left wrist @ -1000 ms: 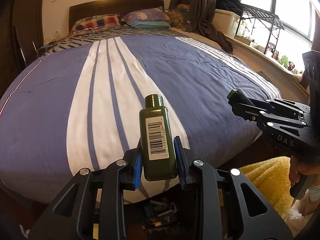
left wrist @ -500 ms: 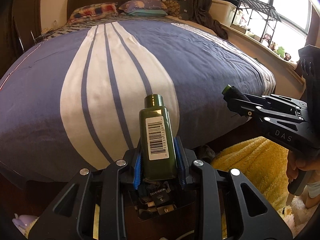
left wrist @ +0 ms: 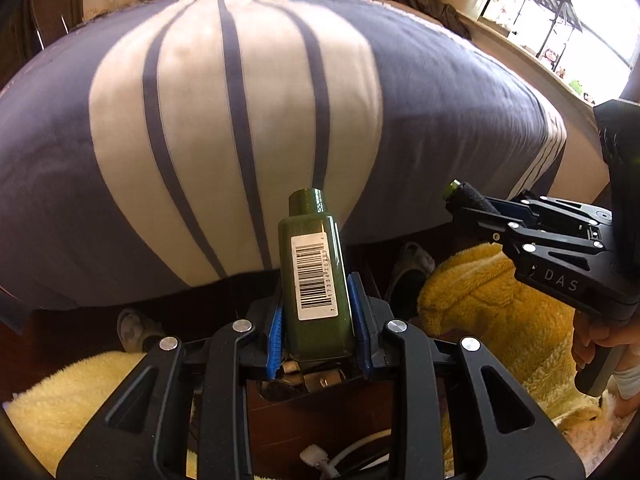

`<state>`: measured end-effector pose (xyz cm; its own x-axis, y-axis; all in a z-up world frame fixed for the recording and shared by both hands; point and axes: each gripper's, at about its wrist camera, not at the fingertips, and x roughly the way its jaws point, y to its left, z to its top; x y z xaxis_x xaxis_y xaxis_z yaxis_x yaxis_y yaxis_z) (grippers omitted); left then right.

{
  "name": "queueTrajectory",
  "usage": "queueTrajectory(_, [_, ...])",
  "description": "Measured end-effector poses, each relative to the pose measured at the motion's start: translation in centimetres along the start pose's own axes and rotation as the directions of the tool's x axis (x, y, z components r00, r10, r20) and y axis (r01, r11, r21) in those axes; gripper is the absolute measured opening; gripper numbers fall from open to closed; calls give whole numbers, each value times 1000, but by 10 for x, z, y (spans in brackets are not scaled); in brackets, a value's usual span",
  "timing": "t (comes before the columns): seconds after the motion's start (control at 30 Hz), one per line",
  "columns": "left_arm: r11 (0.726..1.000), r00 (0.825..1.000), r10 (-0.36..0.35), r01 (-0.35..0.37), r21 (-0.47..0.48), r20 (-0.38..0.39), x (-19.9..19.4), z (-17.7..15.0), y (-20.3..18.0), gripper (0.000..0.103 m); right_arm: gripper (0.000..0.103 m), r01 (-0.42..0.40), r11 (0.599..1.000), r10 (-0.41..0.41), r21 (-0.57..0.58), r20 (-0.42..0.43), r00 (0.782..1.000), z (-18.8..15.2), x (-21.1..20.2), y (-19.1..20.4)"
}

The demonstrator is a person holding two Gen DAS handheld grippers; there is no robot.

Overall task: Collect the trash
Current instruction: 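Carry the bottle and spool with both tools down over the black bin, then open both tools to drop the bottle and spool into the bin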

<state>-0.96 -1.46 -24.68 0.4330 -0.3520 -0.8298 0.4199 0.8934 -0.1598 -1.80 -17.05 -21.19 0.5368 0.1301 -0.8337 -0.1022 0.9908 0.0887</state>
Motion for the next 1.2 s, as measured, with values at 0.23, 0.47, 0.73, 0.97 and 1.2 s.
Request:
queueTrajectory(0.23, [999, 996, -15, 12, -37, -92, 36, -20, 9, 27, 27, -12, 1000, 13, 9, -72, 997, -14, 30, 4])
queueTrajectory(0.47, [997, 980, -31, 17, -75, -196, 75, -37, 18, 27, 27, -39, 999, 43, 33, -152, 987, -23, 63, 7])
queueTrajectory(0.73, [992, 953, -76, 43, -117, -295, 112, -45, 25, 27, 28, -99, 989, 125, 111, -255, 959, -26, 106, 3])
queueTrajectory(0.97, [993, 944, -73, 39, -112, -322, 124, -38, 28, 29, 29, -91, 986, 128, 139, -282, 951, -21, 127, 4])
queueTrajectory(1.2, [994, 944, -44, 8, -110, -328, 115, -30, 26, 47, 52, -80, 984, 120, 159, -257, 959, -15, 121, -3])
